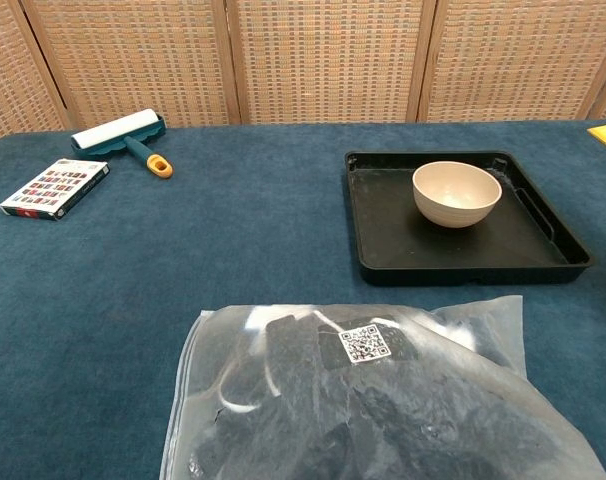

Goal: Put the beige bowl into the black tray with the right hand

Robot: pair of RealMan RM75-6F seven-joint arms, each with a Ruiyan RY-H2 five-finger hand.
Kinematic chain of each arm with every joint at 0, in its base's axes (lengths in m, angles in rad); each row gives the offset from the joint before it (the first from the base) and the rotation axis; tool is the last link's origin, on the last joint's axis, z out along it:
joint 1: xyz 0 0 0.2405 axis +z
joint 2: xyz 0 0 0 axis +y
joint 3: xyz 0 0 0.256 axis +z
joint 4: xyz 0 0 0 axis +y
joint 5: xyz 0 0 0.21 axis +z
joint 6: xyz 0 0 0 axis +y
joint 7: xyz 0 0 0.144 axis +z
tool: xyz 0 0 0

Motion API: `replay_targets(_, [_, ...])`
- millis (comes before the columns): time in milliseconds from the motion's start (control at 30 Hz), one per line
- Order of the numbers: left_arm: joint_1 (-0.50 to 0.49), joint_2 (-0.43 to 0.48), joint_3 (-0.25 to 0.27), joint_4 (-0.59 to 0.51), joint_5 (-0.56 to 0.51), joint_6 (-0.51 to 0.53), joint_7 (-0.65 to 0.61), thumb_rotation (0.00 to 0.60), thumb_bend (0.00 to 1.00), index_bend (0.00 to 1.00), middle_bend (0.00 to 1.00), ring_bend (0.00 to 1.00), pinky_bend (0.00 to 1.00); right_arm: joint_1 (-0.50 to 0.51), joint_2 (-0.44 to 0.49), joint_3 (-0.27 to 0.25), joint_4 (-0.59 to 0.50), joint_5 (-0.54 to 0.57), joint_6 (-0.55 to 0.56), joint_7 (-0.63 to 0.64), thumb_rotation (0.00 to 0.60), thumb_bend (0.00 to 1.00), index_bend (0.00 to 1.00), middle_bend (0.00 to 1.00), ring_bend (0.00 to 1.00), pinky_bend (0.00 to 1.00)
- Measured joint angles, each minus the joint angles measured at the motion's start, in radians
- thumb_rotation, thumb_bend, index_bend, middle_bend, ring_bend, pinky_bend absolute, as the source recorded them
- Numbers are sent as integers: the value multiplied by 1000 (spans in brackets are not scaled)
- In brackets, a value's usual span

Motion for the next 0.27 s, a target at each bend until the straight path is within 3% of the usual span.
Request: replay_targets(267, [20, -14, -20, -5, 3, 69, 21, 600, 0, 0, 0, 0, 0, -201, 34, -95, -5, -154, 212, 195, 600, 165, 0, 0, 0, 0])
